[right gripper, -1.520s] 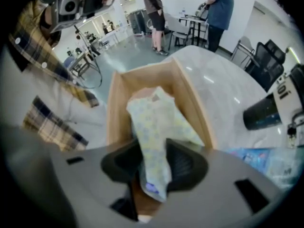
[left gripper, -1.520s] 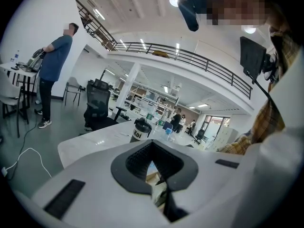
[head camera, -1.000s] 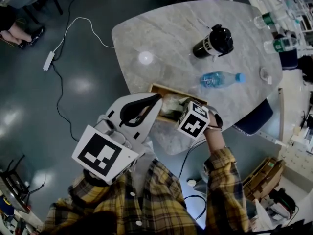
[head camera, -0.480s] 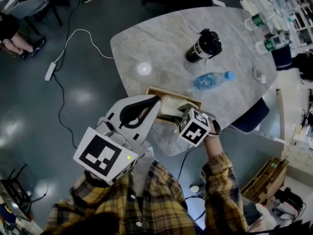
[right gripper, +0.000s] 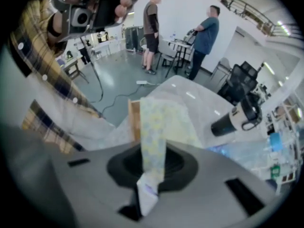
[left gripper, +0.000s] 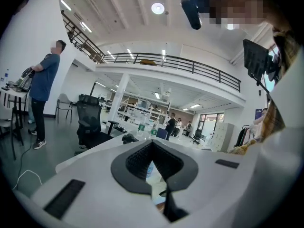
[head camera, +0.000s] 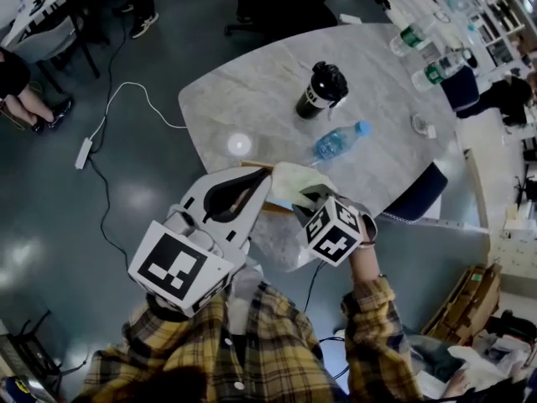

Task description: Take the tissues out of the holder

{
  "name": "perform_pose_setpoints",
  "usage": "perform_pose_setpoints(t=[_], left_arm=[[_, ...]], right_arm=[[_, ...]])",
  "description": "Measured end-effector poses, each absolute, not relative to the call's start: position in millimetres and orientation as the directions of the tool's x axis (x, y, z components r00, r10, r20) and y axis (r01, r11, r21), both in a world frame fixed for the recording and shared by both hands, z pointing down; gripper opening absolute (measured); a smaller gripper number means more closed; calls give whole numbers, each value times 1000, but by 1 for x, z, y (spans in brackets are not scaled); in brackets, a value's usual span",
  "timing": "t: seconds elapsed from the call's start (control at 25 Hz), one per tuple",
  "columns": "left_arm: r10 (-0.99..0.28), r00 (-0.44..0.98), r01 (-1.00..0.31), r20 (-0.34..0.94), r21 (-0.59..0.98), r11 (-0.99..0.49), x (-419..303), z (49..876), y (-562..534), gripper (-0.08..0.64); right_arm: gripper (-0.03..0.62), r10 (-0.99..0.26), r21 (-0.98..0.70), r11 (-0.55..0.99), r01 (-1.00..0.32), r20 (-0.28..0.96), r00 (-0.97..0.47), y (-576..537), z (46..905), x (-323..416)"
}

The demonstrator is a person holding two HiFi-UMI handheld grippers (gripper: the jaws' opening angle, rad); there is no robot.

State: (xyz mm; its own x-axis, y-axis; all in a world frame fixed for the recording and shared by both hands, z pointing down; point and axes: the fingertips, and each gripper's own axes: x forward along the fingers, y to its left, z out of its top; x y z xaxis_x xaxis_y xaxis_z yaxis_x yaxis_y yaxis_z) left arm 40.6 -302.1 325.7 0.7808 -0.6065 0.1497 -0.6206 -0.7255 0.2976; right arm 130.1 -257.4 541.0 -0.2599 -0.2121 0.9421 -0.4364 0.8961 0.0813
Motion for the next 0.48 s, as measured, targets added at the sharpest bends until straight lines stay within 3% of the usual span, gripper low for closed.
perform_pose_setpoints(t=[0.48], left_arm=[[-525, 848, -526, 75, 243, -815, 69, 286, -287, 17]], right_arm=[[44, -598, 58, 642, -765, 662, -451, -264, 414, 128]])
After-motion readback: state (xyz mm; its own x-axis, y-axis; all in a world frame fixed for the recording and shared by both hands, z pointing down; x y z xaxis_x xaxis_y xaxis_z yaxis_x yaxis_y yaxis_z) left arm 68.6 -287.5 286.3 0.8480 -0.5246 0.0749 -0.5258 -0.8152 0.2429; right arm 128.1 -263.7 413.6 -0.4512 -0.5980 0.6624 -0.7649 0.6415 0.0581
